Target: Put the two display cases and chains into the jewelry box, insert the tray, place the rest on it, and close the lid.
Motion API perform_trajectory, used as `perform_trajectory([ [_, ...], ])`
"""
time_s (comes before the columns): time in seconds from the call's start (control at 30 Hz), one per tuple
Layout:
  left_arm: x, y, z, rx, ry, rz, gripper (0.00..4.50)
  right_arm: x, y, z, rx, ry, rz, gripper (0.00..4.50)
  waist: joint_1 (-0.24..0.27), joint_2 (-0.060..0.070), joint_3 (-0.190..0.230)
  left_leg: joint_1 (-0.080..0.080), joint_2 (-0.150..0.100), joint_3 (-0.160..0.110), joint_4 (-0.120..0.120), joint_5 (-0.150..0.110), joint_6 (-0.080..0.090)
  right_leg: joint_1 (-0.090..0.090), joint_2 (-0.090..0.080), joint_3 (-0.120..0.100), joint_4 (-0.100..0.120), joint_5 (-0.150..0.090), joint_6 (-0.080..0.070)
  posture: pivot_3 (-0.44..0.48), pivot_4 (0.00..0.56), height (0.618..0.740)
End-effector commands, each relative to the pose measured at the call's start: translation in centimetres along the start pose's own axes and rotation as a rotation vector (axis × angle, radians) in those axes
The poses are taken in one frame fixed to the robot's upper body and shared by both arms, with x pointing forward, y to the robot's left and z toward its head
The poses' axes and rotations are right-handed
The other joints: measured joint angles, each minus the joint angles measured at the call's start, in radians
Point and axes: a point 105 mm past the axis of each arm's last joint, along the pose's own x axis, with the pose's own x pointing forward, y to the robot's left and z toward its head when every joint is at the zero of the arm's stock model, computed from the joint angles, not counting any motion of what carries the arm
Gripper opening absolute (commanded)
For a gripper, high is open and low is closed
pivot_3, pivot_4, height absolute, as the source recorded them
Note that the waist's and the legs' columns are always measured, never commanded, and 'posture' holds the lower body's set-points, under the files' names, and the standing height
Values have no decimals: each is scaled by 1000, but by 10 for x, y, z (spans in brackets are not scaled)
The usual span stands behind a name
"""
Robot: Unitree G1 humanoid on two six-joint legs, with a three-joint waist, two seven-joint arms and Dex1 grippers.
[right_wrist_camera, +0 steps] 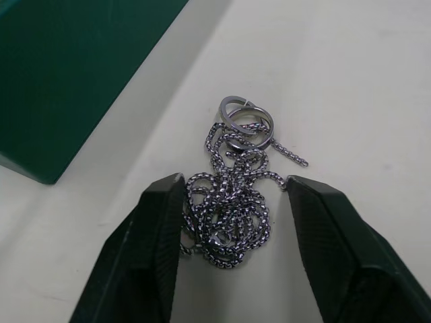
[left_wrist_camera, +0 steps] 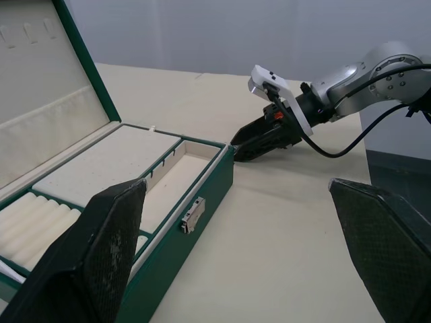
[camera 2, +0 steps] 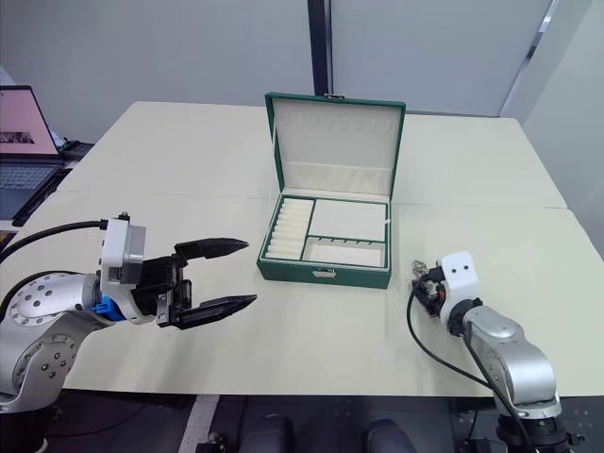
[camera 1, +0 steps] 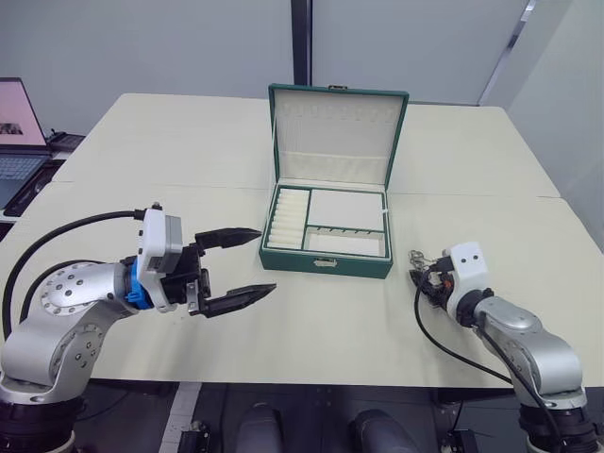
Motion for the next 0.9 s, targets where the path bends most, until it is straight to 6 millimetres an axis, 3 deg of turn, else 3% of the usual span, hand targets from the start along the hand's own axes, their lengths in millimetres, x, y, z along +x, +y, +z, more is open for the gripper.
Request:
perform_trajectory([
  [0.03,-1,-1,12,35,-30,4,4500,1,5,-3,11,19,27,1494,0,0,0,0,0,0,0,0,0,0,0,0,0,0,0,0,150,740],
  [0.23,2,-1,13,38,-38,10,4500,1,6,-1,9,17,31,350,0,-1,-1,0,0,0,0,0,0,0,0,0,0,0,0,0,150,740],
  [0.57,5,-1,12,33,-42,15,4500,2,3,4,8,2,16,312,0,-1,-1,0,0,0,0,0,0,0,0,0,0,0,0,0,150,740],
  [0.9,8,-1,11,34,-43,18,4500,-3,-5,24,-56,-44,11,312,0,-1,-1,0,0,0,0,0,0,0,0,0,0,0,0,0,150,740],
])
